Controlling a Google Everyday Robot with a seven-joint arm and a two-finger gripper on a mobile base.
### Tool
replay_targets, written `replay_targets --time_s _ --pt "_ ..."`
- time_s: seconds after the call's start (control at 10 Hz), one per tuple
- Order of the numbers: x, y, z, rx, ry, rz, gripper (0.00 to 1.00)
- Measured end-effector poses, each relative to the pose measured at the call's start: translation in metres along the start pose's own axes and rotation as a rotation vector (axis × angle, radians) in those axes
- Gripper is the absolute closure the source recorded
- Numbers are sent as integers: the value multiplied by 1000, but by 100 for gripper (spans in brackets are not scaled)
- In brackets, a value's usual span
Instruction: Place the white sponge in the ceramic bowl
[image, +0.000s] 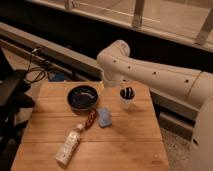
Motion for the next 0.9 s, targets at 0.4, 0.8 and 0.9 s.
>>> replay_targets --time_s 0.4,0.8,0.9 --pt "14 4 15 22 22 40 20" --pt "18 11 39 35 49 71 20" --pt "17 14 45 33 53 85 20"
